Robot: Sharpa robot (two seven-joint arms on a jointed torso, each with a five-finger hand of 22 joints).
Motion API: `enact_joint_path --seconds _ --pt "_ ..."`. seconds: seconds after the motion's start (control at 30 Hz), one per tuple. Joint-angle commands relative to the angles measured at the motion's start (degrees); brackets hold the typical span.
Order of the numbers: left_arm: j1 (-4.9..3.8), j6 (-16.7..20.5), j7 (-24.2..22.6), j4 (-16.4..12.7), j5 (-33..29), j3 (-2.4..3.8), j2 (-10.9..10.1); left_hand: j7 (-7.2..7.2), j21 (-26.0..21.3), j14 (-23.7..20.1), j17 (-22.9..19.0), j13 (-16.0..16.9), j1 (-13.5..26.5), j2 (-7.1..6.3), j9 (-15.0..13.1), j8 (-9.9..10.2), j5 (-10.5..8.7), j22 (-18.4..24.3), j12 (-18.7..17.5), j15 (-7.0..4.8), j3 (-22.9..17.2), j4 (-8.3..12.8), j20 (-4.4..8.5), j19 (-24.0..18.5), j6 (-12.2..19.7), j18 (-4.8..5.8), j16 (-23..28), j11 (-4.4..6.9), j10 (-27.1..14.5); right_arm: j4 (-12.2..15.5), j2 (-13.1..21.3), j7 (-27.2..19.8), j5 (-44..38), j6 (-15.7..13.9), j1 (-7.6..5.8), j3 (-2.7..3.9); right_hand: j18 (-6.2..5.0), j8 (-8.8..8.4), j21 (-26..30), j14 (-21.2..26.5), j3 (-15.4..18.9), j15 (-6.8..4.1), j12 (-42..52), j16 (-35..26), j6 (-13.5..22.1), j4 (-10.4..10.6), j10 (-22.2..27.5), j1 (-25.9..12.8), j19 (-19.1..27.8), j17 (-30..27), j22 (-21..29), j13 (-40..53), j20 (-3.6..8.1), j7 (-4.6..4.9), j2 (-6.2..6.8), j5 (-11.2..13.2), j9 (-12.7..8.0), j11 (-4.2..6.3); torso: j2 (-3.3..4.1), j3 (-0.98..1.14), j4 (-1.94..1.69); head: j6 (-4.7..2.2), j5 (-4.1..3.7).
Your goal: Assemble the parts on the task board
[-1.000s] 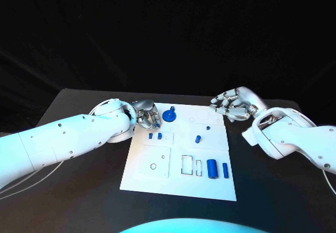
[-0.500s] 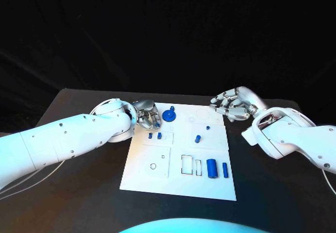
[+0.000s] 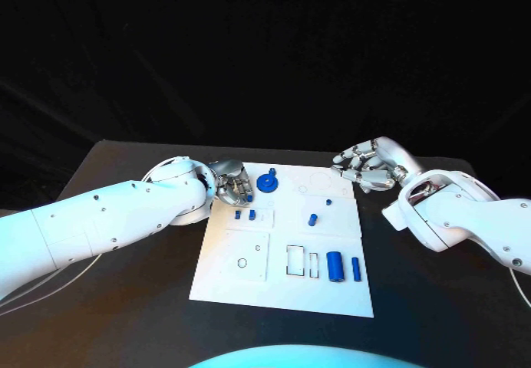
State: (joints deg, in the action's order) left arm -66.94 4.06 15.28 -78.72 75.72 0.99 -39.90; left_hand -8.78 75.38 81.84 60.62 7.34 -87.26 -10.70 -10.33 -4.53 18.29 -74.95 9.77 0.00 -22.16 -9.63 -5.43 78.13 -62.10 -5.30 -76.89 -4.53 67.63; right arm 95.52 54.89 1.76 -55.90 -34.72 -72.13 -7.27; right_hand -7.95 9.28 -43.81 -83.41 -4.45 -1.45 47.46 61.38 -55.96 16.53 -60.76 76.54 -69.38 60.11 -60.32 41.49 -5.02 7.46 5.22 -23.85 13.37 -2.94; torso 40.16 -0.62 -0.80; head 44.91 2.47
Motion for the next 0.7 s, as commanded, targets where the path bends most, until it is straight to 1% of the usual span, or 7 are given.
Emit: enact_joint_path --seconds 0.03,0.33,0.43,0.5,0.57,0.6,0.7 --pt "-0.01 -1.08 0.27 -0.18 -0.1 0.01 0.04 -0.07 0.24 0.0 -0.11 0.03 0.56 -0.1 0.08 0.35 -0.16 -0.2 -0.17 0.39 -0.22 0.01 -0.18 0.24 0.42 0.95 -0.32 -0.26 0.02 0.09 0.01 -0.23 -0.52 -0.03 0.02 0.01 -0.83 0.27 0.2 -0.05 -0.21 0.1 -0.2 -0.05 0.14 0.01 0.15 -0.02 -0.28 -0.02 0.02 -0.06 0.07 0.13 0.14 -0.38 -0.05 0.16 0.0 -0.03 -0.01 -0.02 0.02" --pt "-0.01 -1.18 0.55 -0.13 -0.53 0.01 0.02 -0.3 0.16 -0.1 -0.48 0.25 0.83 -0.59 1.37 1.05 -0.17 -0.16 -0.67 0.5 -0.66 0.14 -0.35 0.25 3.17 0.91 -0.25 -0.37 0.34 0.03 0.0 -0.03 -0.52 0.18 0.02 0.01 -0.86 0.28 0.44 -0.05 -0.23 0.08 -0.3 -0.18 0.15 0.0 0.06 -0.02 -0.24 -0.09 0.14 -0.24 0.08 0.12 0.15 -0.41 -0.05 0.17 -0.01 -0.06 -0.03 -0.06 0.02" --pt "-0.01 -1.11 0.69 -0.09 -0.57 0.01 -0.12 -0.59 0.16 -0.13 -0.61 0.33 0.78 -0.72 1.82 1.08 -0.16 -0.18 -0.82 0.62 -0.85 0.24 -0.43 0.27 4.04 0.92 -0.22 -0.55 0.44 -0.15 0.0 0.92 -0.67 1.42 0.02 0.01 -1.07 0.2 1.86 0.29 -0.25 0.16 -0.92 -1.17 0.38 -0.02 0.54 0.01 0.37 -0.93 0.95 -0.71 0.04 0.21 0.3 -0.35 -0.1 0.07 -0.02 -0.05 0.0 -0.07 0.03" --pt "-0.01 -0.84 0.64 -0.15 -0.61 0.01 -0.31 -0.7 0.14 -0.15 -0.67 0.39 0.73 -0.81 2.24 1.1 -0.15 -0.16 -0.93 0.69 -1.01 0.33 -0.49 0.25 4.92 0.92 -0.22 -0.63 0.53 -0.41 -0.02 1.99 -1.34 3.12 0.02 0.01 -1.15 0.2 2.64 0.49 -0.76 0.25 -2.95 -1.61 0.5 -0.2 1.83 0.81 0.67 -1.1 1.29 -2.14 -0.02 0.33 0.31 -0.31 -0.11 -0.06 -0.03 -0.05 0.01 -0.12 0.0" --pt "-0.02 -0.28 0.41 -0.25 -0.88 0.01 -0.56 -0.63 0.19 -0.19 -0.87 0.47 0.68 -0.9 2.71 1.07 -0.12 -0.23 -1.04 0.7 -1.2 0.43 -0.53 0.3 5.79 0.92 -0.16 -0.59 0.67 -0.73 -0.04 2.87 -2.39 5.01 0.02 0.01 -1.2 0.14 3.15 0.91 -2.28 0.34 -7.19 -3.24 0.64 -0.97 3.55 3.44 0.77 -2.45 1.43 -5.31 -0.06 0.58 0.55 1.27 -0.15 -0.27 -0.04 -0.05 0.0 -0.17 -0.07" --pt "-0.02 0.59 -0.07 -0.38 -1.46 0.02 -0.87 -0.37 0.14 -0.27 -1.18 0.53 0.65 -0.97 2.99 1.04 -0.11 -0.2 -1.11 0.6 -1.3 0.49 -0.51 0.27 6.29 0.9 -0.04 -0.42 0.77 -1.01 -0.06 3.68 -4.05 7.0 0.02 0.01 -1.11 -0.03 2.73 0.96 -3.4 0.48 -9.87 -3.91 0.77 -1.58 4.08 5.18 0.46 -3.07 1.07 -7.43 -0.06 0.87 0.78 3.13 -0.24 -0.5 -0.08 -0.05 -0.02 -0.2 -0.15" --pt "-0.03 2.74 -1.49 -0.7 -3.39 0.02 -1.56 -0.16 -0.52 -0.52 -1.96 0.58 0.78 -1.18 3.24 0.96 -0.1 0.46 -1.22 0.43 -1.29 0.48 -0.43 -0.25 6.62 0.7 0.31 -0.18 0.76 -1.47 -0.13 4.91 -7.79 10.38 0.02 0.01 -0.56 -0.11 -0.5 -0.12 -5.4 0.73 -15.52 -2.04 0.1 -2.38 3.76 7.67 -1.36 -1.39 -1.19 -12.3 -0.17 1.16 1.7 6.38 -0.31 -0.65 -0.1 -0.03 0.0 -0.35 -0.23"
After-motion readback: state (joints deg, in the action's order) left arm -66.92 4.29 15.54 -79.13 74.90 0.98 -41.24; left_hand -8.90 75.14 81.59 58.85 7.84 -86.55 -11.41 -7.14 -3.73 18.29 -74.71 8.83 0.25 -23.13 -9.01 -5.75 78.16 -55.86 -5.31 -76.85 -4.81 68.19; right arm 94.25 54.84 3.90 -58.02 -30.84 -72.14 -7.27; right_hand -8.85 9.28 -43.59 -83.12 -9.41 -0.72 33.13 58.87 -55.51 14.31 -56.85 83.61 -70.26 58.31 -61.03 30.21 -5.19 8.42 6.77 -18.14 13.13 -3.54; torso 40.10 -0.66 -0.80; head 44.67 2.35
